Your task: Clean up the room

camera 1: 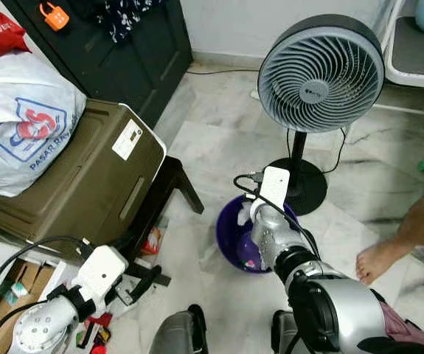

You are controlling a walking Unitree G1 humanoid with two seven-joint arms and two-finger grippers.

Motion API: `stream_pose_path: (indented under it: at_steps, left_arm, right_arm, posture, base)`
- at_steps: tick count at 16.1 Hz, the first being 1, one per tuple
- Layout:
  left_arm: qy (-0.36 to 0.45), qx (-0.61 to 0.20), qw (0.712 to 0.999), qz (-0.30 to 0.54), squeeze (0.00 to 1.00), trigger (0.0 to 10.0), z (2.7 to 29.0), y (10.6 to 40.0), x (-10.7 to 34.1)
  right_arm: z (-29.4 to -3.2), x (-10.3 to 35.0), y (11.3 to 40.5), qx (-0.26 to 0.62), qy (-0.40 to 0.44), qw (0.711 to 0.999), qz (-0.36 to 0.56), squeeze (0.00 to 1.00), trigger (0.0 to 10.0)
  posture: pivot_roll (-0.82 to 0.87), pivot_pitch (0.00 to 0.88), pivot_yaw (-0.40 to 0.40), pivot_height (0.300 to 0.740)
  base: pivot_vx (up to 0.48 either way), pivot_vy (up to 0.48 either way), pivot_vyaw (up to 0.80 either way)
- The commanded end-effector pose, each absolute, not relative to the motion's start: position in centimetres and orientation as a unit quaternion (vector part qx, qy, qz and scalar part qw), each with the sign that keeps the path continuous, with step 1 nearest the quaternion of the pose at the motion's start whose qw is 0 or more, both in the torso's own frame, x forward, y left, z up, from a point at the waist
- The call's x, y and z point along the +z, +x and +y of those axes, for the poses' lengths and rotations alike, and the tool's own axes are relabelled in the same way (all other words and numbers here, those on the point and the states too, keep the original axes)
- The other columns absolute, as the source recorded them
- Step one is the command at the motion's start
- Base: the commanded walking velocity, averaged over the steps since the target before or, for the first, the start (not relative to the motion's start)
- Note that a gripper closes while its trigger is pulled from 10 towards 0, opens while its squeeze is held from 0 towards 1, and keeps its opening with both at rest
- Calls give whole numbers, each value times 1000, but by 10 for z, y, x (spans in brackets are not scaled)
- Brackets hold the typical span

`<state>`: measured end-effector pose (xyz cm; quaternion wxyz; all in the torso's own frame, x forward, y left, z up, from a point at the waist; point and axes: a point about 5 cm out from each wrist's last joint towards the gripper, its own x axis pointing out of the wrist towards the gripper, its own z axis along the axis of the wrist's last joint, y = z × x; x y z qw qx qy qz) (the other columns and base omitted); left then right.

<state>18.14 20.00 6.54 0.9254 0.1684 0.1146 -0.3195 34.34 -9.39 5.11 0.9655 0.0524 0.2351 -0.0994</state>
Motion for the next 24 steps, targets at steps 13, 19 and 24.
stream_pose_path:
  at_steps: [13, 19, 24]
  left_arm:
    - [131, -244, 959, -53, 0, 10000, 158, 250, 91]
    - [75, -126, 981, -129, 0, 10000, 134, 280, 143]
    - [53, -79, 990, -107, 0, 10000, 135, 277, 136]
  right_arm:
    - [-94, 57, 318, 79, -23, 984, 158, 1000, 10000]
    - [-114, 95, 300, 130, -59, 989, 38, 1000, 10000]
    - [-118, 115, 298, 122, -45, 991, -15, 463, 10000]
  posture:
    - [-71, 116, 89, 740]
    - [-117, 12, 44, 740]
    - [-122, 0, 26, 740]
  base:
    - [0, 0, 0]
    - [0, 0, 0]
    - [0, 0, 0]
